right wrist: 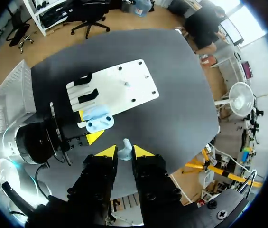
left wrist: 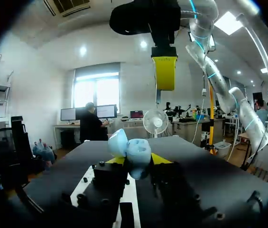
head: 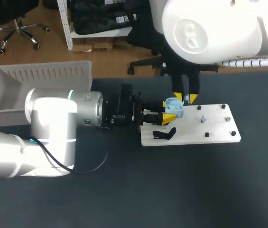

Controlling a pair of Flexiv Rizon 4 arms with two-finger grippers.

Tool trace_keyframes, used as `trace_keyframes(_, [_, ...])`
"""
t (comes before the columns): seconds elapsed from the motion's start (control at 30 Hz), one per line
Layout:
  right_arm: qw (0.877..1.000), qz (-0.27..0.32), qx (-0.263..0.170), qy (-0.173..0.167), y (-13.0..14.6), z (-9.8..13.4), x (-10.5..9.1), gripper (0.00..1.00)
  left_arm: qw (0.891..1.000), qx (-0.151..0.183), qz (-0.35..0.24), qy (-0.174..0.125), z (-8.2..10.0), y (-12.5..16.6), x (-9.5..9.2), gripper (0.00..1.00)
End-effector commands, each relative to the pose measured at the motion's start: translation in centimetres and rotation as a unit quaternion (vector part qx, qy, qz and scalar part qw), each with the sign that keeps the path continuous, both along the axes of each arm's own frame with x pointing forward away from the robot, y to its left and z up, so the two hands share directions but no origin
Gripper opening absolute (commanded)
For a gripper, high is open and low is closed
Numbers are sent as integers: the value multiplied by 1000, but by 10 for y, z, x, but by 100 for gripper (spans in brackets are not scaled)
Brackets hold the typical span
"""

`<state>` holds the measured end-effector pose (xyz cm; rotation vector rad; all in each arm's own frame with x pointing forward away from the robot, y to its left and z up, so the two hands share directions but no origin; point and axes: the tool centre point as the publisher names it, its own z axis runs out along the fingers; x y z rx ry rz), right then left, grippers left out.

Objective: Pick up each earbud case from the left stands, insert the matching earbuds, close the lid, and place the case in the box.

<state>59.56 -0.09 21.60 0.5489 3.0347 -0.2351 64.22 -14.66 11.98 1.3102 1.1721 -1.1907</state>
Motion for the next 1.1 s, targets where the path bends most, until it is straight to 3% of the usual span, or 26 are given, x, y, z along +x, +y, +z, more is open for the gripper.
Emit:
trace_keyframes(0.03, [1000, 0, 4, -4, -4, -1, -3, 0, 1000, -2, 2, -2, -1, 0, -1, 0])
trace_keyframes(0.33, [1000, -4, 6, -7, -2, 0, -1, 0, 1000, -2, 2, -2, -1, 0, -1, 0])
trace_keyframes(0.47, [994, -112, -11, -11, 0, -3, 12, 0, 1000, -2, 2, -2, -1, 0, -1, 0])
trace_keyframes(0.6, [977, -207, 38, -18, -1, 7, 20, 0, 1000, -2, 2, -2, -1, 0, -1, 0])
trace_keyframes(0.7, [970, -236, 59, -15, 3, 7, 19, 0, 1000, -2, 2, -2, -1, 0, -1, 0])
trace_keyframes(1.1, [968, -242, 61, -19, 2, 8, 20, 0, 1000, -2, 2, -2, -1, 0, -1, 0])
